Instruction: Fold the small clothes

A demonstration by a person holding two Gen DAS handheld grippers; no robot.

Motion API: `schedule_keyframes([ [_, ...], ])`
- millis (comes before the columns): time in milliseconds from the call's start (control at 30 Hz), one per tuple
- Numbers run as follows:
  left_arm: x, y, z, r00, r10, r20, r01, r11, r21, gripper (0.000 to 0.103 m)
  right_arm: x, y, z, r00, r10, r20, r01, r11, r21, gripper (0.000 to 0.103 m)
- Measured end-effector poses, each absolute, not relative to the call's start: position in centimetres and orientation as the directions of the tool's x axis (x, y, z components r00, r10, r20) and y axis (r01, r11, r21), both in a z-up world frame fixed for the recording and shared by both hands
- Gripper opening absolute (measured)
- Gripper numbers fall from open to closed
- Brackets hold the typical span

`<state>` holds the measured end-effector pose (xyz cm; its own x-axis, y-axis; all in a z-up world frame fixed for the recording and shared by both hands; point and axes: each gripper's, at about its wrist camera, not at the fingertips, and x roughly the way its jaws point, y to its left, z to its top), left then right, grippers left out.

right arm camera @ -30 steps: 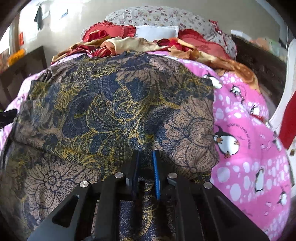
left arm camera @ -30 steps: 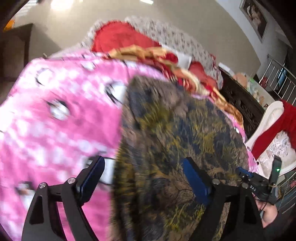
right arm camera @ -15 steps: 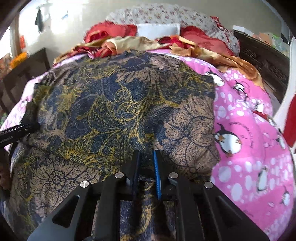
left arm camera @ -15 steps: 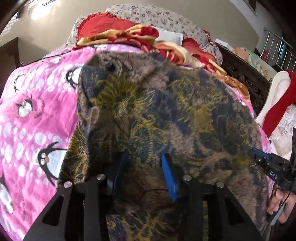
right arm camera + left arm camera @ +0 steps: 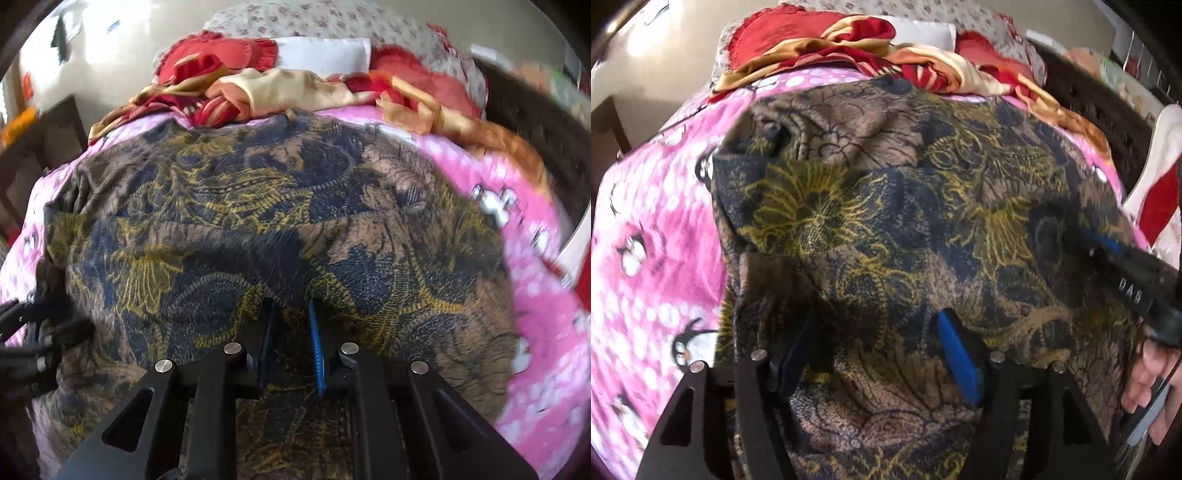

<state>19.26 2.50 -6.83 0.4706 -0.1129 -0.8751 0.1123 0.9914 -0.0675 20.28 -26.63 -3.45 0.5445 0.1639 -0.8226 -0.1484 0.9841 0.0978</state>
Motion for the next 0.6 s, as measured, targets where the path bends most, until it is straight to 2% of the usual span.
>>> schedule_keyframes([
  [67, 18.6, 3.2, -5.5, 0.495, -0.155, -0.855, 0.091, 0.988, -0.126, 0.07, 19.8, -25.9, -2.3, 0.548, 0.119, -0.828, -0.159, 0.987, 0.037, 0.028],
  [133, 17.2, 3.6, -4.6, 0.522, -0.2, -0.829, 0.097, 0.98, -0.175, 0.07, 18.3, -25.4, -0.7, 0.601, 0.105, -0.792, -0.193, 0.981, -0.017, 0.029],
  [200, 15.9, 3.1, -4.9, 0.523, -0.216, -0.824, 0.133, 0.976, -0.172, 0.07, 15.8, -25.1, 0.8, 0.638, 0.138, -0.757, -0.237, 0.971, -0.023, 0.029],
  [267, 15.0, 1.8, -6.1, 0.498, -0.227, -0.837, 0.17, 0.972, -0.163, 0.072, 14.1, -25.5, 0.2, 0.629, 0.146, -0.764, -0.229, 0.973, -0.002, 0.032],
  [367, 14.1, -0.3, -8.1, 0.523, -0.17, -0.835, 0.228, 0.972, -0.055, 0.087, 13.6, -26.6, -3.3, 0.542, 0.127, -0.831, -0.184, 0.982, 0.031, 0.034],
  [433, 13.9, -1.6, -8.6, 0.528, -0.14, -0.838, 0.261, 0.965, 0.002, 0.099, 13.1, -27.7, -4.7, 0.584, 0.187, -0.79, -0.187, 0.978, 0.093, 0.036],
  [500, 14.0, -2.3, -8.7, 0.532, -0.117, -0.839, 0.266, 0.963, 0.034, 0.103, 13.0, -28.3, -4.7, 0.586, 0.222, -0.779, -0.193, 0.972, 0.131, 0.036],
  [600, 14.4, -2.5, -8.7, 0.55, -0.122, -0.826, 0.246, 0.969, 0.02, 0.103, 13.0, -28.0, -4.7, 0.588, 0.208, -0.782, -0.194, 0.975, 0.113, 0.037],
])
